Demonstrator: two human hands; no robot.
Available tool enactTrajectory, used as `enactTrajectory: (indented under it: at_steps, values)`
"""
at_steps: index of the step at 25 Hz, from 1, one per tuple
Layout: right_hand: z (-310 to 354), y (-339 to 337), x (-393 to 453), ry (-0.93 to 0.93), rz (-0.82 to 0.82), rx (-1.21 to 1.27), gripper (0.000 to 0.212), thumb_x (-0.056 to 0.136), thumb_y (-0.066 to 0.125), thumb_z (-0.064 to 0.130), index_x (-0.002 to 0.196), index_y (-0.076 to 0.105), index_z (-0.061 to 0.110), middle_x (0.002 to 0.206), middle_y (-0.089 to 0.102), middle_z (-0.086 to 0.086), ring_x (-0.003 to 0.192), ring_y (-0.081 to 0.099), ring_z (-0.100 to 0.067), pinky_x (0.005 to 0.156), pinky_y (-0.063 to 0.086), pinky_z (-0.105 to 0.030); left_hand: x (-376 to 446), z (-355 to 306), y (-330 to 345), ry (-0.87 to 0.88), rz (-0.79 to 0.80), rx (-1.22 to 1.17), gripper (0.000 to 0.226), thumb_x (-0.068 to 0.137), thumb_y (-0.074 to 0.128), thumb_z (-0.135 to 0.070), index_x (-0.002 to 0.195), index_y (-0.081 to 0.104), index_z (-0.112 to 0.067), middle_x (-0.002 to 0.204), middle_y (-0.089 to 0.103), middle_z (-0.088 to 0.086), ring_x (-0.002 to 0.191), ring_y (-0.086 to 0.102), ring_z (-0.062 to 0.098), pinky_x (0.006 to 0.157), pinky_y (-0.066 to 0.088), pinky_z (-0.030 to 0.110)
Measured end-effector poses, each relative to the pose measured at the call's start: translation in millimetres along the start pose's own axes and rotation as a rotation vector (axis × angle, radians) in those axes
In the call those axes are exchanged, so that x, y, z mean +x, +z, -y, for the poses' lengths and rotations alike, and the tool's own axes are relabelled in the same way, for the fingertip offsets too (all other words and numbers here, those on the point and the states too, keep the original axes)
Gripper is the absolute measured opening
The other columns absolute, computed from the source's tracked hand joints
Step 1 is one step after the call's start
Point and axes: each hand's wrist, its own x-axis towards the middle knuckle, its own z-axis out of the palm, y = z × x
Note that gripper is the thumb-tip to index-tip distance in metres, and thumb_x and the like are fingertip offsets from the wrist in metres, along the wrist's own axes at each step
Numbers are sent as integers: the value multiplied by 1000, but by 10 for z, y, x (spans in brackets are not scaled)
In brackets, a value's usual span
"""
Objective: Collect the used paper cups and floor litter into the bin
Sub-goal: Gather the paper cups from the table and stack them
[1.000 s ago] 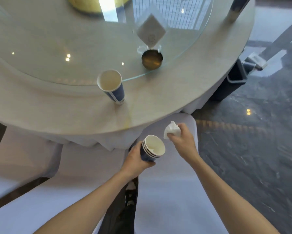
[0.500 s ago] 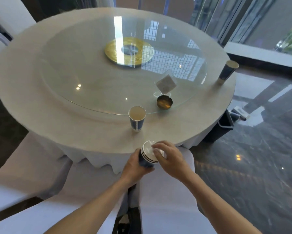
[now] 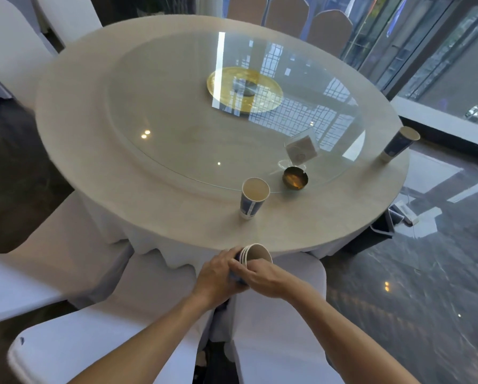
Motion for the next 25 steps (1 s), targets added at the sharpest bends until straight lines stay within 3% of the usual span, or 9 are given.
enactTrajectory:
  at_steps: [2, 4, 6, 9, 12, 14, 17, 20, 25]
  values:
    - [79, -60, 20, -96, -95, -21, 67, 102, 30, 66, 74, 63, 15, 76, 63, -2, 66, 55, -15, 68, 48, -34, -24, 117, -77, -45, -75, -110, 80, 62, 83, -48, 136, 56, -33, 126, 68, -11, 114, 66, 13, 95, 56, 43]
    - [129, -179, 66, -172, -240, -25, 64, 104, 34, 61, 73, 59, 11, 69, 61, -3, 62, 53, -19, 63, 45, -39, -54, 249, -150, -100, -135, -209, 82, 57, 83, -50, 133, 57, -33, 123, 69, -12, 113, 67, 13, 94, 57, 43]
    - [128, -294, 177, -189, -446, -47, 60, 100, 45, 58, 78, 68, 7, 73, 69, -8, 67, 61, -26, 65, 49, -46, -69, 341, -233, -145, -171, -282, 87, 54, 84, -52, 134, 57, -31, 126, 69, -10, 115, 66, 14, 95, 57, 43]
    - [102, -475, 449, -133, -715, 60, 28, 94, 70, 40, 101, 73, 13, 99, 73, -4, 87, 67, -22, 77, 55, -43, -109, 427, -357, -187, -206, -358, 79, 56, 91, -46, 127, 59, -32, 123, 69, -11, 115, 66, 12, 92, 57, 36]
    - [39, -665, 746, 28, -737, 132, 77, 84, 81, 41, 147, 45, 14, 141, 52, -8, 128, 53, -25, 105, 46, -42, -136, 529, -491, -241, -218, -428, 65, 65, 98, -24, 114, 59, -42, 115, 72, -16, 108, 68, 2, 82, 54, 22]
    - [-28, -754, 992, 91, -737, 139, 105, 77, 87, 41, 157, 26, 9, 151, 39, -13, 142, 39, -28, 114, 37, -39, -135, 592, -609, -258, -241, -455, 65, 66, 98, -20, 111, 58, -44, 112, 73, -16, 101, 68, -5, 80, 53, 21]
    - [-121, -873, 1430, 146, -762, 164, 125, 67, 90, 45, 160, 13, 10, 155, 31, -18, 146, 34, -33, 119, 36, -44, -90, 685, -778, -285, -304, -463, 67, 67, 98, -21, 114, 58, -44, 111, 74, -14, 97, 67, -9, 80, 55, 24]
    - [-186, -863, 1690, 193, -753, 206, 120, 72, 88, 40, 160, 13, 9, 154, 33, -18, 143, 38, -33, 111, 42, -45, -47, 755, -856, -291, -331, -460, 69, 64, 100, -28, 120, 61, -39, 110, 76, -13, 98, 71, -1, 82, 59, 29]
    - [-322, -704, 1545, 177, -798, 349, 84, 76, 85, 31, 142, 38, 9, 126, 52, -7, 115, 60, -31, 86, 51, -40, 41, 605, -942, -250, -305, -479, 69, 68, 98, -25, 125, 60, -33, 116, 74, -11, 108, 70, 10, 85, 60, 32]
